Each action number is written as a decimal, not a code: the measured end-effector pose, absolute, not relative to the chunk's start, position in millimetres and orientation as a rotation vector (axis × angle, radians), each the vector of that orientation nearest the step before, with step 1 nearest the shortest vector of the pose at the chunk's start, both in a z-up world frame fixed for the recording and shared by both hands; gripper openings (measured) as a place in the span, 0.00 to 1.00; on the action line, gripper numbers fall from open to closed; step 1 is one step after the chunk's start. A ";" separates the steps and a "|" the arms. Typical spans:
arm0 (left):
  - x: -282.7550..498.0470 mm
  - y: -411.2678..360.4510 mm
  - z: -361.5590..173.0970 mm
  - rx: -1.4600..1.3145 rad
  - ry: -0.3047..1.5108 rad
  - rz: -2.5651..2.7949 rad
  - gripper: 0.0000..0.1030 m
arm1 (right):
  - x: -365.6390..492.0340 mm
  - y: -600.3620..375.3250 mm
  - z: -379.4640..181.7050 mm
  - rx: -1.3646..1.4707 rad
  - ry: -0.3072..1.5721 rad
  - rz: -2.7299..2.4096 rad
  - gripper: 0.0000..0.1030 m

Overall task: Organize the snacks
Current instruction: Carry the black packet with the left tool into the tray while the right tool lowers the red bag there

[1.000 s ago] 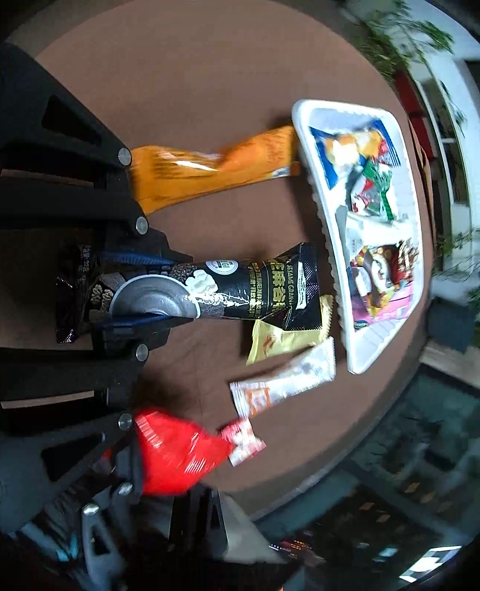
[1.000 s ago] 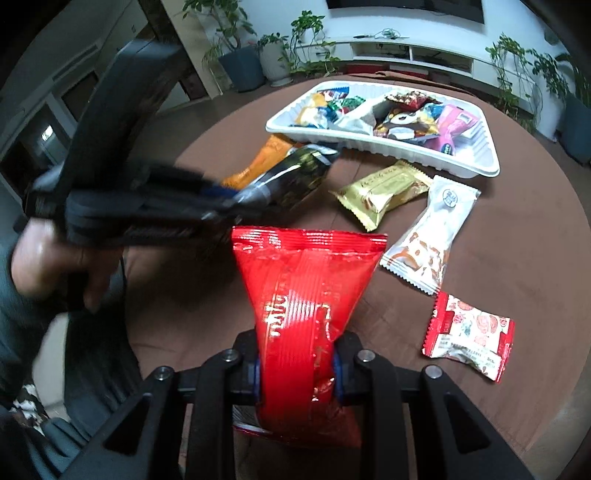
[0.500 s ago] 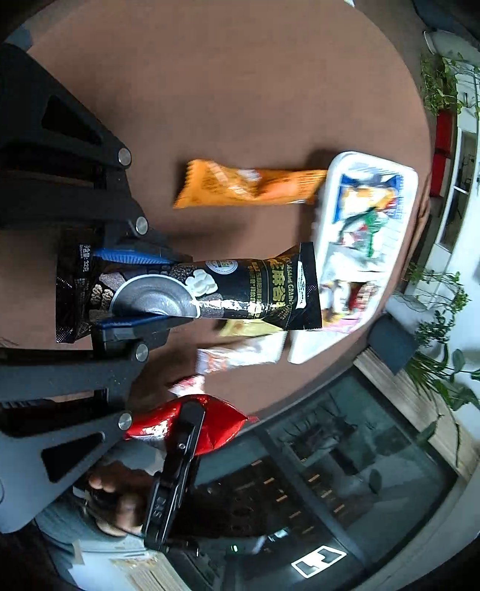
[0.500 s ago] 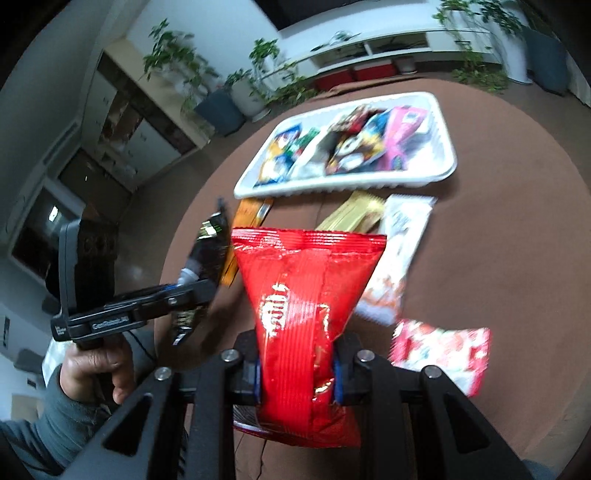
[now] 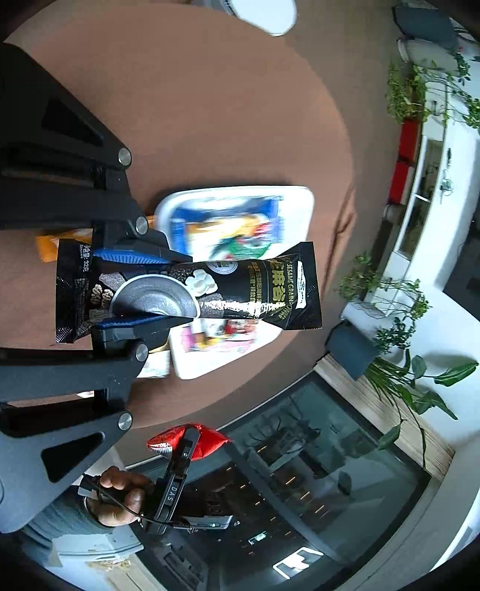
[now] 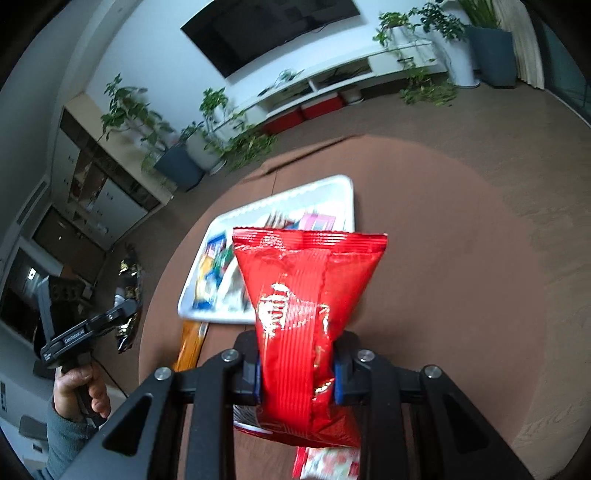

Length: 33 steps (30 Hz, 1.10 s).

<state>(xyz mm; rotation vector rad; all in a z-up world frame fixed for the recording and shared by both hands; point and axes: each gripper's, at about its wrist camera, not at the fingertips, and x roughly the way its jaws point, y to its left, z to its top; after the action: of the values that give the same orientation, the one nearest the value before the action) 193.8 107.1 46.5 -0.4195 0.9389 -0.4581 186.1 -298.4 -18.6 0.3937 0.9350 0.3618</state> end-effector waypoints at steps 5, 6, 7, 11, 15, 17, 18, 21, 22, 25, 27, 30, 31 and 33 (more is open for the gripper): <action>223.7 101.0 65.5 -0.372 0.934 -0.467 0.20 | 219.1 -291.2 -1.0 0.406 0.908 0.374 0.28; 230.0 98.8 69.4 -0.361 0.936 -0.471 0.20 | 227.5 -286.5 2.4 0.404 0.903 0.382 0.28; 234.4 95.4 71.5 -0.352 0.940 -0.476 0.20 | 233.6 -282.3 5.2 0.401 0.901 0.387 0.28; 255.7 77.8 70.3 -0.312 0.970 -0.487 0.20 | 265.3 -256.9 10.0 0.398 0.915 0.423 0.28; 283.2 58.3 53.4 -0.302 1.001 -0.474 0.20 | 296.6 -229.1 0.7 0.385 0.958 0.436 0.28; 290.0 51.4 40.1 -0.295 1.024 -0.461 0.20 | 308.7 -216.1 -9.3 0.361 0.988 0.433 0.28; 291.8 48.6 35.4 -0.295 1.031 -0.458 0.20 | 313.8 -208.6 -15.5 0.347 1.005 0.430 0.28; 300.6 40.5 16.7 -0.278 1.060 -0.429 0.20 | 323.7 -191.0 -29.8 0.301 1.034 0.408 0.28; 302.0 36.7 10.8 -0.271 1.068 -0.424 0.20 | 326.0 -187.9 -35.3 0.294 1.043 0.400 0.28; 308.0 27.7 -8.2 -0.253 1.098 -0.408 0.20 | 333.4 -179.3 -47.3 0.273 1.066 0.379 0.28; 309.9 23.0 -18.4 -0.241 1.112 -0.399 0.20 | 336.4 -175.3 -50.7 0.253 1.073 0.367 0.28; 313.5 15.1 -31.9 -0.234 1.131 -0.391 0.20 | 339.2 -174.9 -56.5 0.235 1.075 0.352 0.28; 311.7 12.5 -35.1 -0.235 1.135 -0.389 0.20 | 339.8 -175.0 -57.3 0.236 1.075 0.351 0.28; 313.8 7.0 -42.2 -0.232 1.140 -0.387 0.21 | 339.6 -172.4 -57.3 0.217 1.070 0.346 0.28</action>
<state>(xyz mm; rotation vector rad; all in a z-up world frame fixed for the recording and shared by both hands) 313.8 7.0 -42.2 -0.2322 1.1398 -0.3870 339.6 -172.4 -57.3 0.2173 1.0705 0.3461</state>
